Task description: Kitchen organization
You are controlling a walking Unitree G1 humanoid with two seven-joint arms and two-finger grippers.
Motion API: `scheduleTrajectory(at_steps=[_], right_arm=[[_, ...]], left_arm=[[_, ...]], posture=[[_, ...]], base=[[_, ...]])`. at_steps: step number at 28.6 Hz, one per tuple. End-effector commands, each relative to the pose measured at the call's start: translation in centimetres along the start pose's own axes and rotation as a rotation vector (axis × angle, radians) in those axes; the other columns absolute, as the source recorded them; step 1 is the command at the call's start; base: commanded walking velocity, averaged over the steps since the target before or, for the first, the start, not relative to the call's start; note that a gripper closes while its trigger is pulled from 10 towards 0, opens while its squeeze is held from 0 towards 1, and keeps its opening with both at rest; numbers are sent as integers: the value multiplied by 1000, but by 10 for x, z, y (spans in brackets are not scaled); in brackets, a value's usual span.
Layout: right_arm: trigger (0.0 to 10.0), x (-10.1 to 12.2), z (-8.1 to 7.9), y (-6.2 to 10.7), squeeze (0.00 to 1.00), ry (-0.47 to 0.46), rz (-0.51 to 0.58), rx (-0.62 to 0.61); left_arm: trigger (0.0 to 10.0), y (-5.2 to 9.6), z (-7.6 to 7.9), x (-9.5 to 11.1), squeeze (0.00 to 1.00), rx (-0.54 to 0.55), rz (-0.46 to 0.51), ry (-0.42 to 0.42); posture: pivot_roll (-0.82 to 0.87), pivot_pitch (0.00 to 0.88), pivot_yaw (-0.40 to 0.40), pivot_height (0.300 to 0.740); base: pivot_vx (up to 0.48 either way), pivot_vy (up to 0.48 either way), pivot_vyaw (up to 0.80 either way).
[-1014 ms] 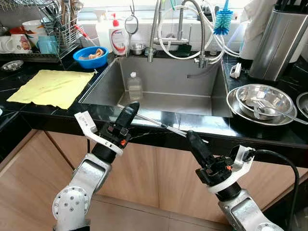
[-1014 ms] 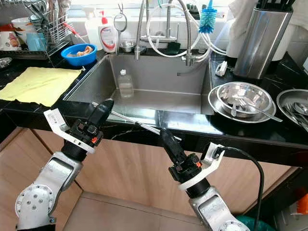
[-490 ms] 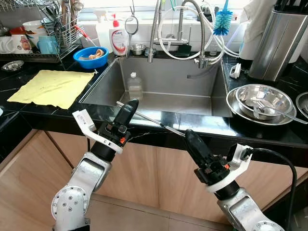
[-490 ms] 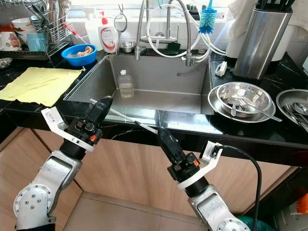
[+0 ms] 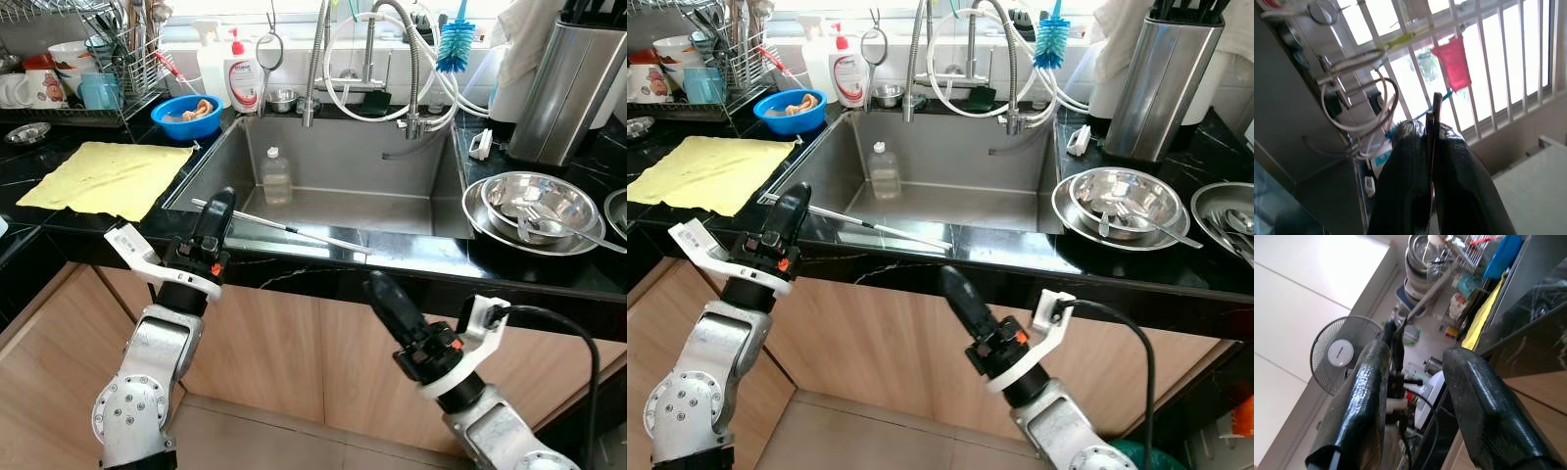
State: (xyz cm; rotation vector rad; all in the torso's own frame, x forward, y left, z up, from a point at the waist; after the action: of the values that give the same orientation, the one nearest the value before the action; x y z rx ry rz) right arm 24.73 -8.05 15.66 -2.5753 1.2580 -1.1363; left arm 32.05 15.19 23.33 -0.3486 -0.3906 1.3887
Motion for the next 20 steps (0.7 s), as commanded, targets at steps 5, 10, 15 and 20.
scheduleTrajectory(at_steps=[5,10,15,20], right_arm=[[10000,1,4,-3,0,133,-43,-46],[10000,18,19,-6,0,323,-40,-182],[10000,40,11,-18,0,545,4,-248],[10000,50,27,-16,0,871,-47,-424]], left_arm=[[10000,-5,-12,37,0,118,183,-196],[10000,-10,-7,53,0,156,243,-370],[10000,-11,-4,58,0,167,292,-417],[10000,-15,-1,53,0,162,315,-407]], posture=[[-63,0,64,740],[-64,0,66,740],[-68,0,68,740],[-75,0,69,740]], base=[[0,0,0],[0,0,0],[0,0,0],[0,0,0]])
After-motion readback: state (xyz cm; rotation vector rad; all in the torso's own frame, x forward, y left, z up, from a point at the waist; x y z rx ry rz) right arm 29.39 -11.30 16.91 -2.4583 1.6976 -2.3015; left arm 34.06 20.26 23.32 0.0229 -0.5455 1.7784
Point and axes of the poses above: a point about 5 cm out from each wrist's last joint towards the gripper, its own y axis pointing back from the gripper into the wrist, its own x axis along the axis of the wrist's last joint, z = x × y, the point moved 5 cm from there along -y, pointing out of the wrist towards the gripper, and after that the axes turned 14 degrees about y, right-handed, at the moved point
